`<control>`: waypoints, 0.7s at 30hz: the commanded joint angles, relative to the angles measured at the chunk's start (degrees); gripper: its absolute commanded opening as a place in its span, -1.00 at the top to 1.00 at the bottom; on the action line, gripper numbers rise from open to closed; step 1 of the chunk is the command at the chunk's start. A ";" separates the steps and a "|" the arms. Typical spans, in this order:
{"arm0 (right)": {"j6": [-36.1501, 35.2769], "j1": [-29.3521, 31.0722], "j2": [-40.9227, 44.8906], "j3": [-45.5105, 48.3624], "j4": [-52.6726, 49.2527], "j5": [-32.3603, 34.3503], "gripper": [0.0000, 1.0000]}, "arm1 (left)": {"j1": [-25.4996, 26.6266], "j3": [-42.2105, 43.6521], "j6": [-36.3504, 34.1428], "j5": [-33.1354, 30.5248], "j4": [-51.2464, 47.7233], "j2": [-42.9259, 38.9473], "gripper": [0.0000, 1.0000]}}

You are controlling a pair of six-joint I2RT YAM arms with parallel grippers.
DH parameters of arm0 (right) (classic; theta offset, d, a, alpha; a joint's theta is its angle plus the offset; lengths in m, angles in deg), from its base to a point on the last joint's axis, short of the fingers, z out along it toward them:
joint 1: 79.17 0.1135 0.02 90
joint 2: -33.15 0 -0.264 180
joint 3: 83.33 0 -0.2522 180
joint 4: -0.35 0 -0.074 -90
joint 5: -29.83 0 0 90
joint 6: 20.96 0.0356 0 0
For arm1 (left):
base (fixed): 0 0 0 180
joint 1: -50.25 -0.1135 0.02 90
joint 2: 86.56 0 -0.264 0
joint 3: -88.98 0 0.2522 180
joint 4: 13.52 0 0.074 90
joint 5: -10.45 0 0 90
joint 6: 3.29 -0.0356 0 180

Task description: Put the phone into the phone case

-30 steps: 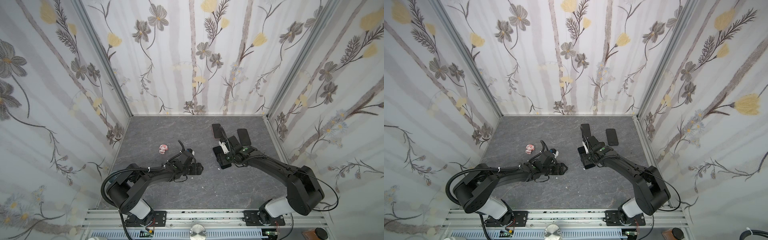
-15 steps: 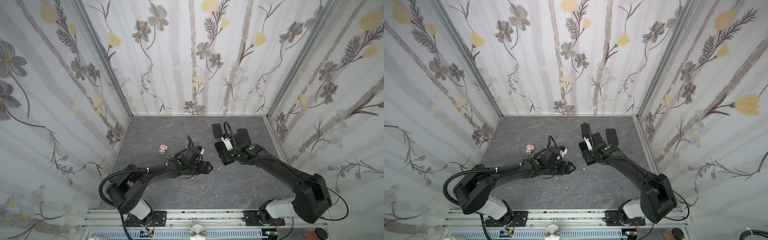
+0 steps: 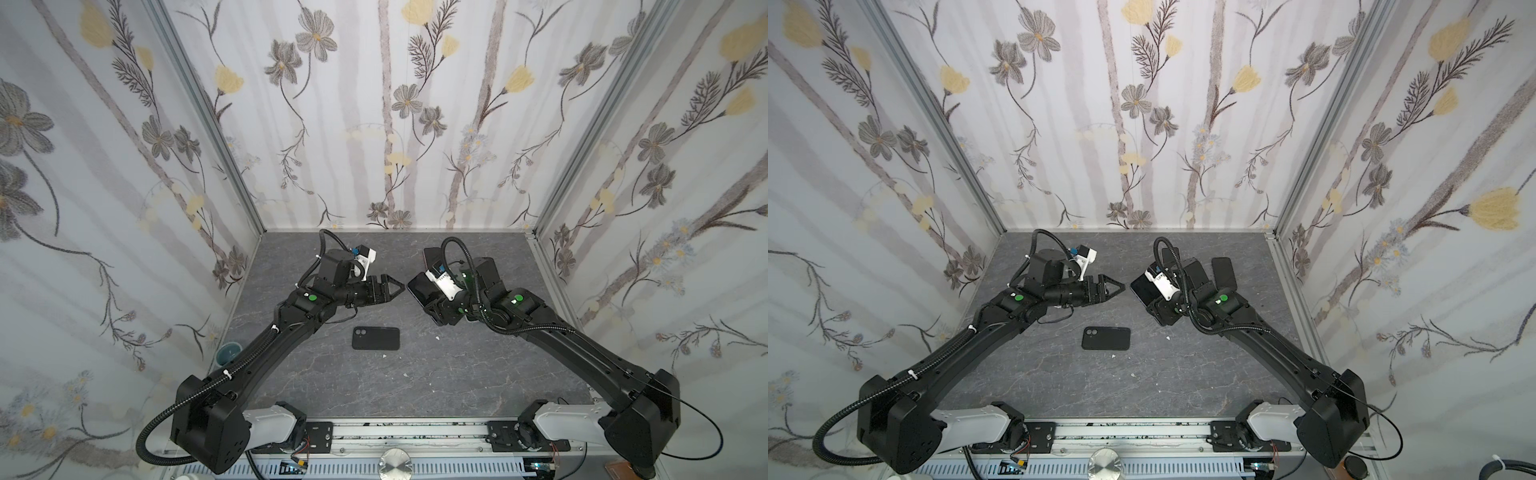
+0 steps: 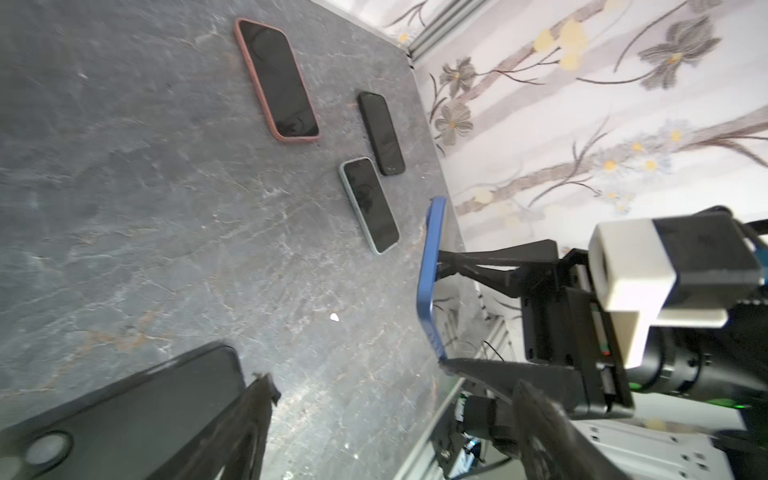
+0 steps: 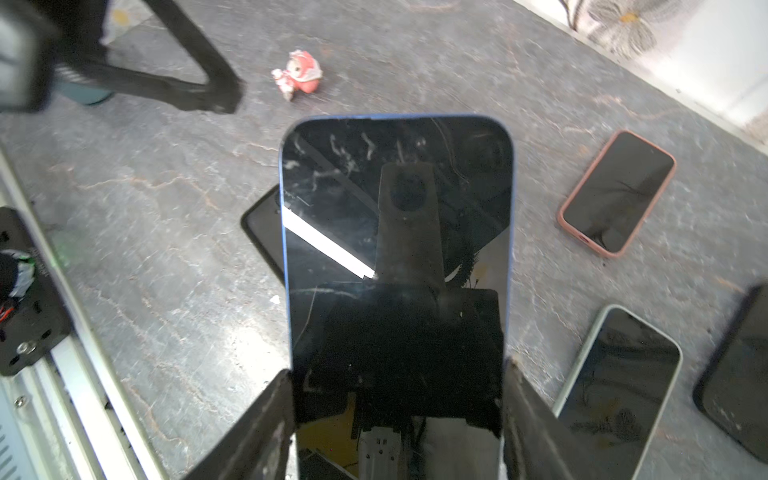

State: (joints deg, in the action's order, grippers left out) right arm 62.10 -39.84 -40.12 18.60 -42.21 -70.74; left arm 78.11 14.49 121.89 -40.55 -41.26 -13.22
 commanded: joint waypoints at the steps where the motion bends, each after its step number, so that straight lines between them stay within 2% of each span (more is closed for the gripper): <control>1: -4.83 2.28 -0.14 -1.52 3.53 -2.77 -0.08 | -0.26 -0.71 2.94 10.55 0.09 0.57 -0.70; 4: -5.45 4.45 -1.51 -2.61 3.18 -2.50 -0.07 | -0.26 -0.06 3.23 12.39 0.43 0.60 -0.60; 6: -5.71 5.52 -2.30 -3.04 2.87 -2.44 -0.07 | -0.30 0.56 3.07 12.57 0.48 0.21 -0.44; 8: -5.72 6.14 -2.84 -3.34 2.69 -2.38 -0.07 | -0.28 1.26 2.71 12.60 0.77 -0.33 -0.21; 12: -5.65 6.79 -3.19 -3.49 2.60 -2.22 -0.07 | -0.35 2.98 2.70 12.26 2.10 -0.98 0.41; 14: -5.16 6.81 -2.94 -3.39 3.24 -1.78 -0.08 | -0.37 3.55 2.62 11.48 2.50 -2.97 0.54; 17: -4.81 6.92 -2.68 -3.34 3.96 -1.96 -0.08 | -0.44 4.17 2.70 10.39 2.77 -3.55 0.87; 19: -4.41 6.90 -2.50 -3.36 4.64 -1.89 -0.09 | -0.48 4.18 2.79 9.84 2.98 -3.56 0.97; 21: -3.93 6.98 -2.12 -3.20 5.51 -0.96 -0.27 | -0.52 4.13 2.88 8.72 3.16 -3.82 1.00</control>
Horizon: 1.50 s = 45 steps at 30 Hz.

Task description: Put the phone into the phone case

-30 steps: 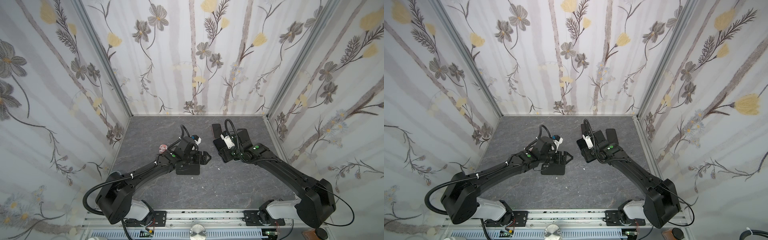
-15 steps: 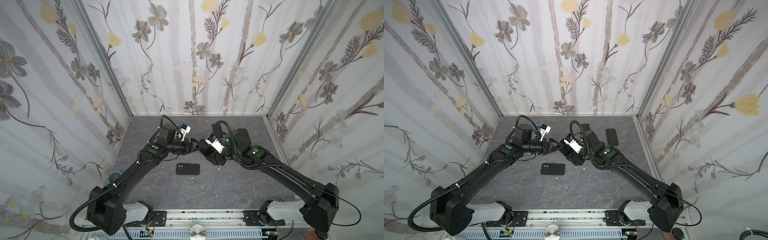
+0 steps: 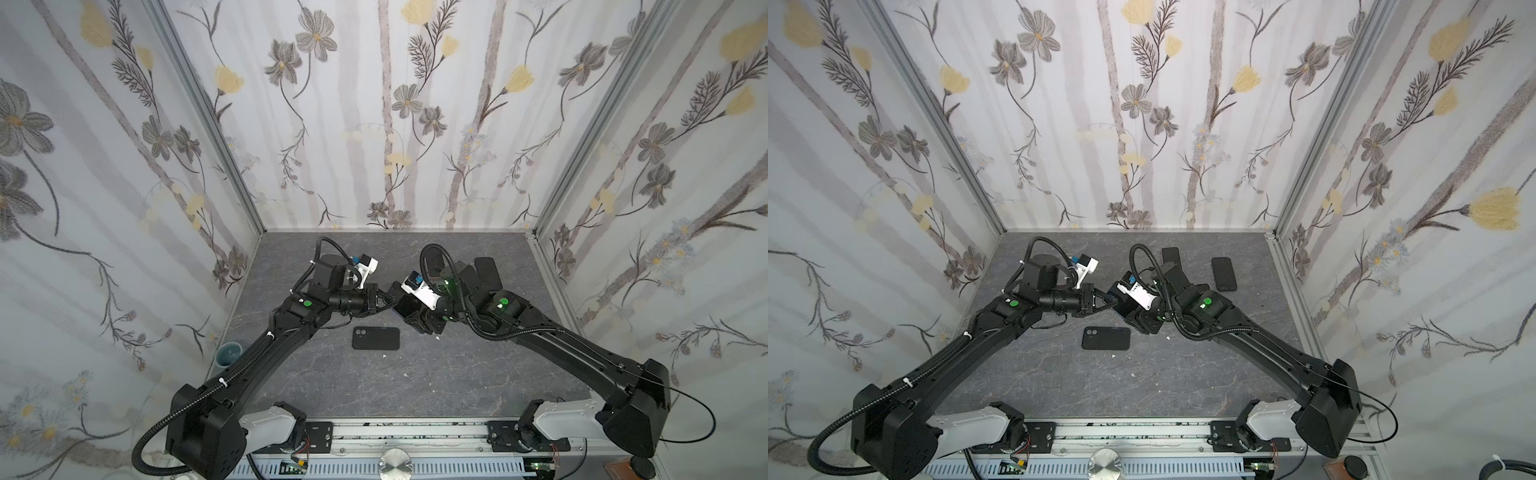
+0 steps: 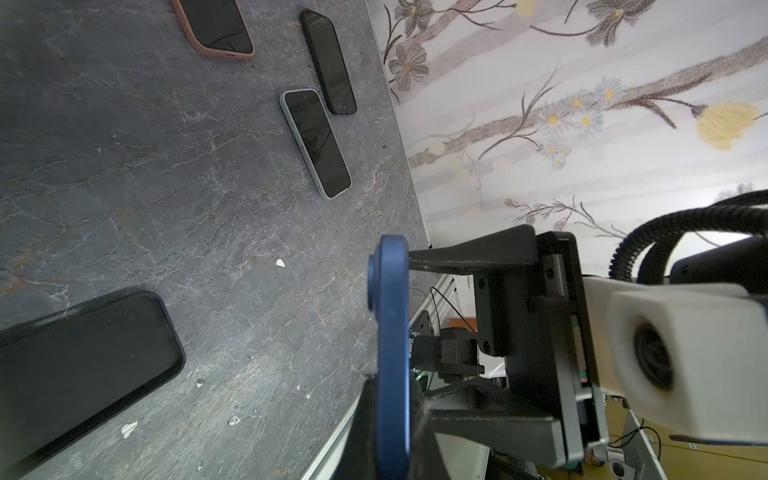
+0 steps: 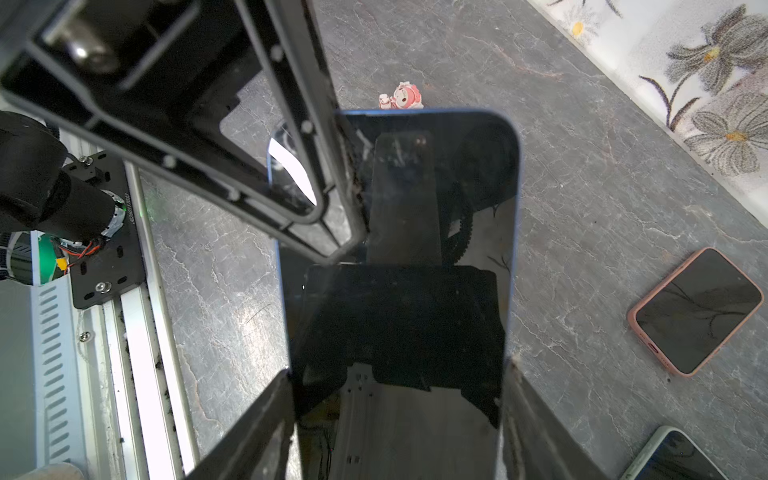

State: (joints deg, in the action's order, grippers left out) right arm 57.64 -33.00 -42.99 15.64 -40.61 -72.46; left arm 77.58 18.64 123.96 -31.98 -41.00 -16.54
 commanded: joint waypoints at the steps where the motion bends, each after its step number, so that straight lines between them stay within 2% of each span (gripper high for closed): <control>1: 1.03 0.15 1.08 0.01 4.86 2.06 -0.37 | -0.21 -0.10 0.87 -0.57 3.12 -0.67 1.00; 5: 4.43 0.15 3.27 0.14 9.25 7.08 -0.76 | -1.68 -1.20 3.00 -3.58 5.70 -2.14 1.00; 10: 12.35 -0.41 8.45 -0.23 17.06 12.71 -0.99 | -4.18 -0.99 6.92 -9.64 16.70 -8.03 1.00; 11: 14.83 -1.12 9.82 0.04 19.38 12.93 -0.99 | -4.39 -0.71 7.62 -10.56 20.04 -9.14 1.00; 13: 20.02 -3.46 12.47 1.50 24.57 10.22 -0.99 | -4.52 0.37 9.51 -11.09 27.68 -11.07 1.00; 18: 39.35 -12.40 19.13 10.13 45.91 -4.20 -0.98 | -4.56 4.62 14.04 -9.78 49.58 -14.69 1.00; 20: 44.09 -14.61 19.23 10.67 51.57 -11.85 -0.78 | -4.54 5.60 14.12 -10.60 54.34 -15.88 1.00; 23: 47.07 -14.93 16.64 7.06 52.68 -20.74 -0.50 | -4.57 6.29 13.95 -12.55 57.33 -16.71 1.00; 26: 51.94 -14.81 14.14 5.29 58.68 -29.89 -0.41 | -4.51 7.33 16.12 -11.67 62.37 -16.68 1.00; 28: 55.57 -14.87 13.34 5.72 64.17 -33.12 -0.40 | -4.56 7.86 17.12 -10.51 64.49 -16.44 1.00; 33: 56.40 -14.49 11.57 4.51 64.17 -34.72 -0.18 | -4.48 9.55 19.24 -9.20 67.16 -16.31 1.00; 37: 56.24 -13.72 9.95 3.60 64.05 -36.11 -0.09 | -4.48 10.32 19.33 -8.63 67.65 -16.66 1.00; 44: 56.65 -11.40 7.54 2.23 66.31 -38.14 0.50 | -4.41 10.86 18.98 -7.72 66.91 -16.36 1.00; 45: 56.73 -11.20 7.32 2.20 66.48 -38.06 0.50 | -4.39 10.87 18.86 -7.60 66.74 -16.31 1.00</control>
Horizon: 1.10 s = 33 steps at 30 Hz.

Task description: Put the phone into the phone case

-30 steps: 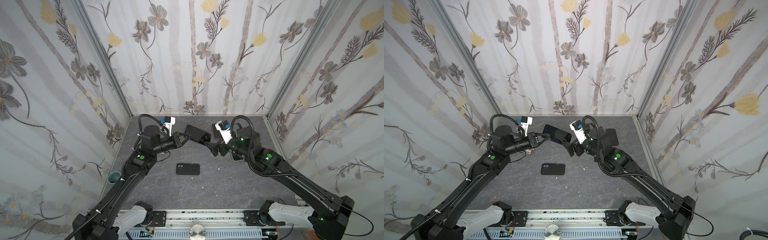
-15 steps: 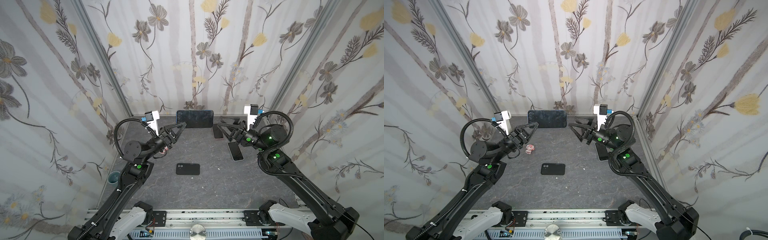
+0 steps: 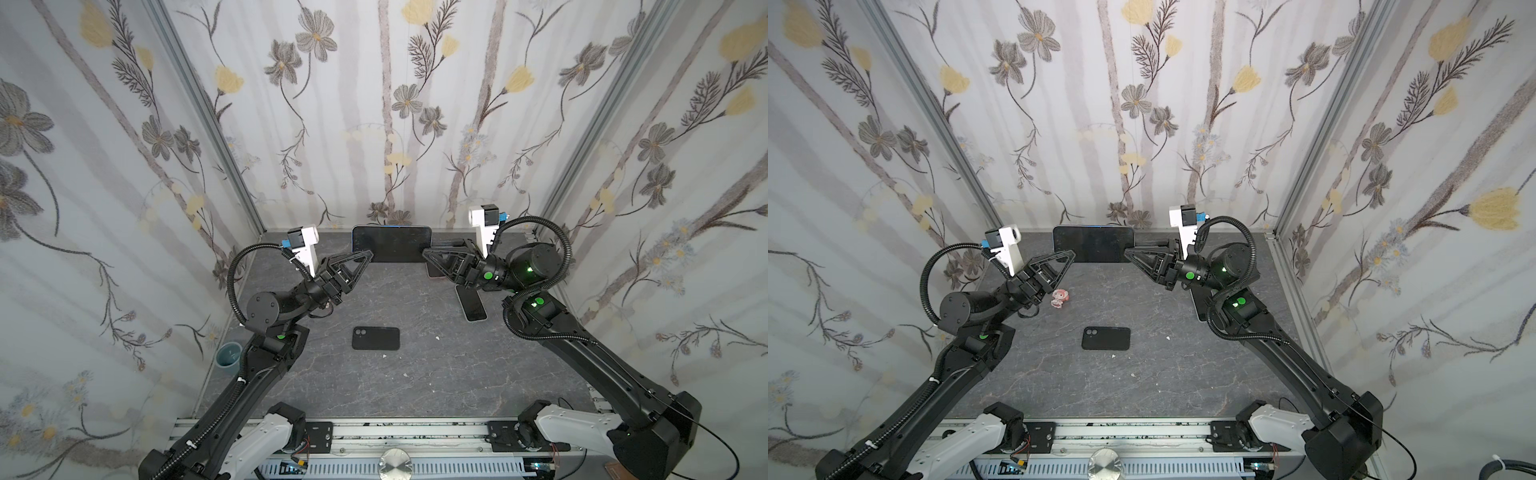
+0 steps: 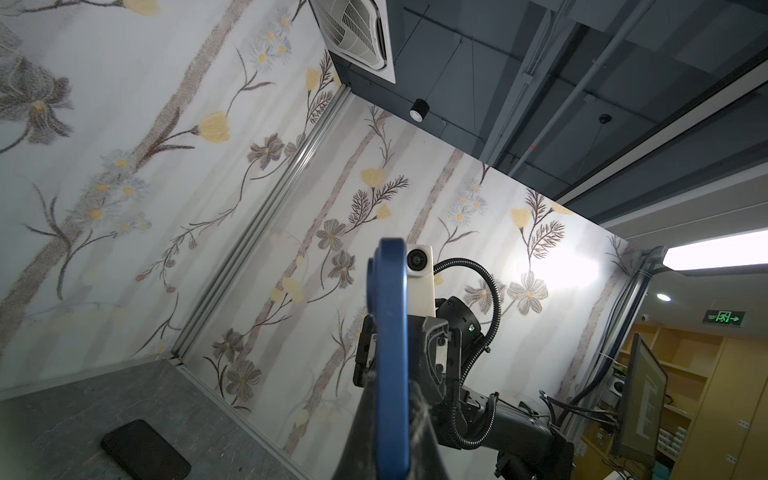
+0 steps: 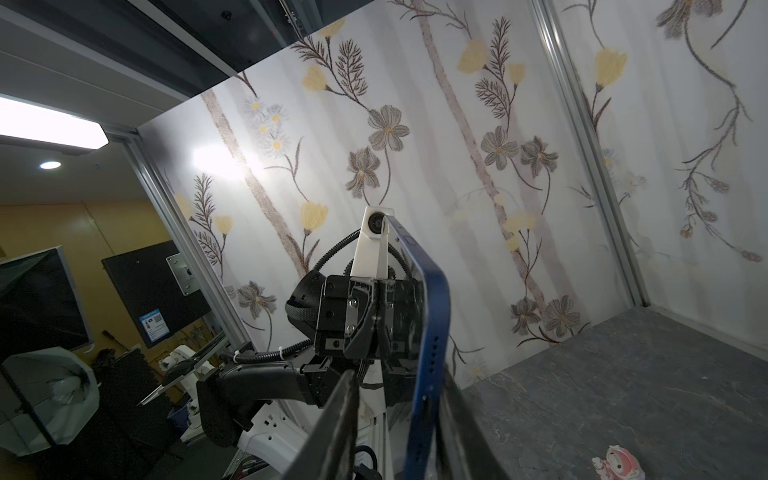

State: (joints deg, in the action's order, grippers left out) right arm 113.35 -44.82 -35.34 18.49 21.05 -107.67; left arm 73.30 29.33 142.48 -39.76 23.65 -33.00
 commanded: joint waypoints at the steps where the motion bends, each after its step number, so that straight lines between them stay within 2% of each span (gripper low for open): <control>1: 0.95 0.76 -0.50 -0.78 4.77 -2.71 0.44 | -0.10 0.10 0.14 0.31 1.97 0.29 1.00; 3: 1.03 0.73 -0.95 -1.01 4.74 -2.76 0.43 | -0.11 0.27 0.45 1.00 1.95 0.70 1.00; 4: 1.05 0.77 -1.18 -1.13 4.74 -2.90 0.52 | -0.11 0.31 0.62 1.24 2.13 0.84 1.00; 6: 1.06 0.78 -1.46 -1.53 4.74 -3.30 0.81 | -0.11 0.37 0.64 1.43 2.12 1.02 1.00; 12: 0.65 0.56 -1.74 -1.48 3.08 -1.78 1.00 | -0.12 0.05 -2.47 -0.21 -1.64 0.47 1.00; 13: 0.39 0.61 -1.56 -1.34 1.89 -0.62 1.00 | -0.11 -0.19 -3.73 -1.29 -3.49 0.13 0.88; 14: 0.08 0.50 -1.36 -1.15 0.14 1.25 1.00 | -0.11 -0.58 -5.71 -2.96 -6.29 -0.26 0.60; 16: -0.52 0.40 -0.92 -1.06 -3.89 4.94 1.00 | -0.18 -1.36 -9.86 -7.60 -13.27 -1.33 -0.17; 17: -0.99 0.32 -0.78 -0.86 -5.39 6.40 1.00 | -0.20 -1.67 -11.67 -10.93 -17.24 -1.99 -0.42; 18: -1.56 0.05 -0.59 -0.84 -7.23 7.85 1.00 | -0.24 -1.83 -13.70 -14.61 -20.92 -2.45 -0.56; 20: -3.12 -0.13 0.07 -0.53 -10.97 12.35 1.00 | -0.37 -2.01 -16.14 -21.83 -27.07 -3.38 -0.72; 24: -5.99 -0.11 -0.08 -0.86 -24.37 26.02 1.00 | -0.69 -2.73 -18.29 -39.50 -41.11 -3.36 -0.74; 27: -4.52 0.01 -2.24 -0.79 -31.38 31.44 1.00 | -1.12 -4.25 -19.10 -49.38 -52.57 -0.59 -0.74; 30: 0.06 0.98 -4.99 0.86 -33.57 32.51 1.00 | -1.92 -4.93 -20.15 -50.72 -60.54 3.98 -0.74; 33: 4.79 3.15 -7.86 3.55 -31.52 31.13 1.00 | -2.61 -2.16 -18.99 -44.75 -61.77 7.07 -0.74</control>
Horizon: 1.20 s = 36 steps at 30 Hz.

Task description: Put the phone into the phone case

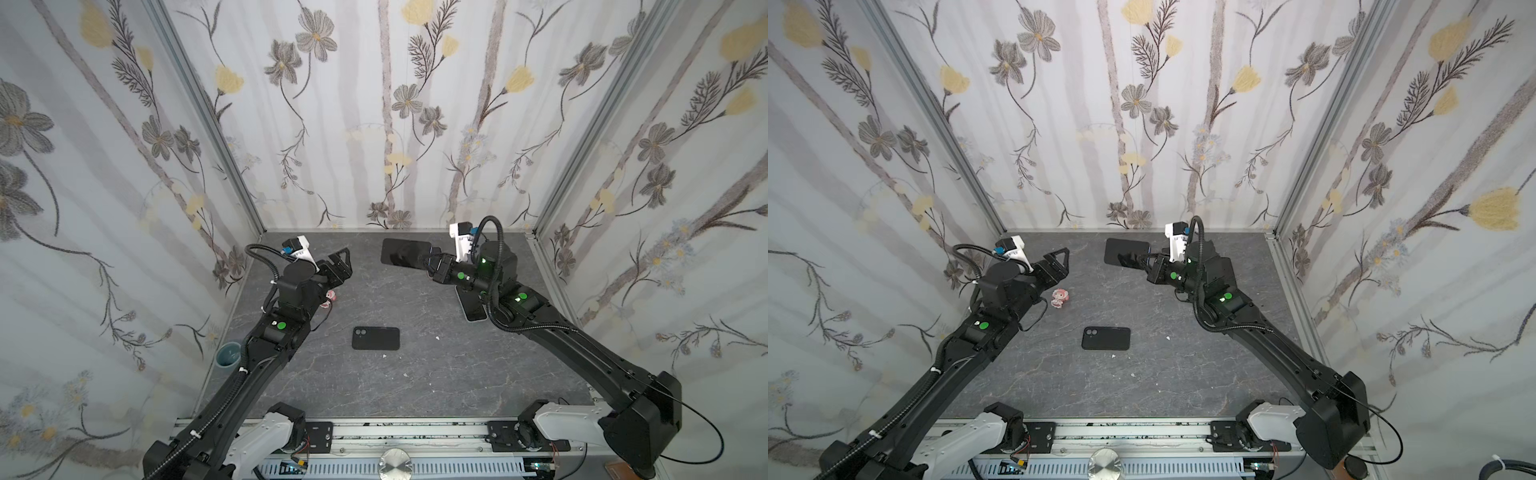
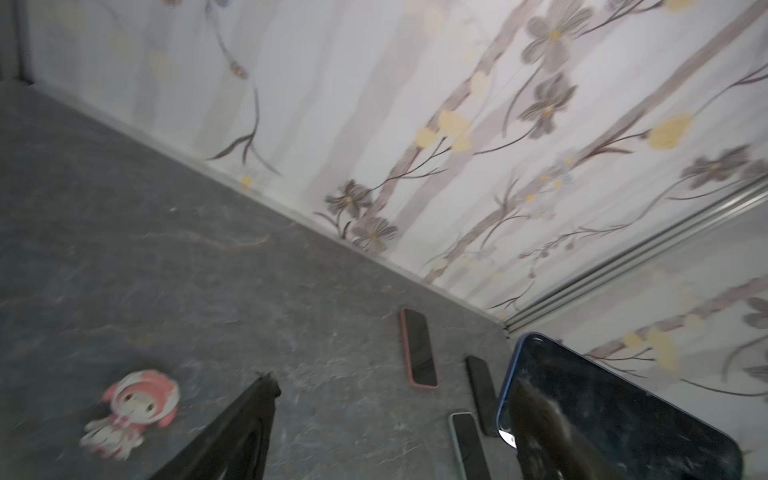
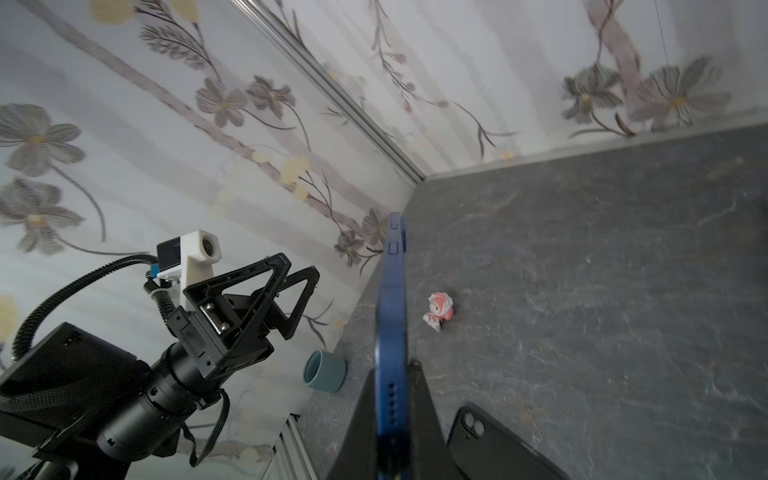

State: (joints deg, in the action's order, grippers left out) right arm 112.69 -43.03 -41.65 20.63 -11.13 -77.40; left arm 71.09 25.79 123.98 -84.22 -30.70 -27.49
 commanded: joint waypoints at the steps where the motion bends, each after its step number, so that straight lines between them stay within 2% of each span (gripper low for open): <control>1: 6.58 2.43 -2.46 2.05 1.32 0.78 1.00 | -0.45 2.62 0.35 1.36 -7.24 2.24 -0.74; 9: 15.57 9.39 -11.18 6.03 8.09 -1.63 1.00 | -0.67 13.26 4.51 11.89 -3.57 5.89 -0.77; 18: 18.95 10.44 -19.00 8.38 12.53 -3.28 1.00 | -0.80 16.86 4.68 14.67 -1.39 9.34 -0.80; 20: 19.48 12.43 -19.53 8.91 12.98 -3.37 1.00 | -0.80 17.93 5.44 15.00 -0.53 9.56 -0.79; 30: 23.31 13.80 -20.60 13.19 17.19 -4.17 1.00 | -0.81 22.86 10.26 19.42 5.48 11.44 -0.78; 36: 23.09 13.87 -19.74 13.59 17.01 -2.33 1.00 | -0.87 22.87 10.26 20.14 6.15 11.94 -0.76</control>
State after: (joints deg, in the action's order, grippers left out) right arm 134.81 -29.15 -62.11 34.03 1.75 -80.59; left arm 70.28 48.65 133.47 -64.81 -26.73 -15.84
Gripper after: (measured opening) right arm 0.079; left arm 0.881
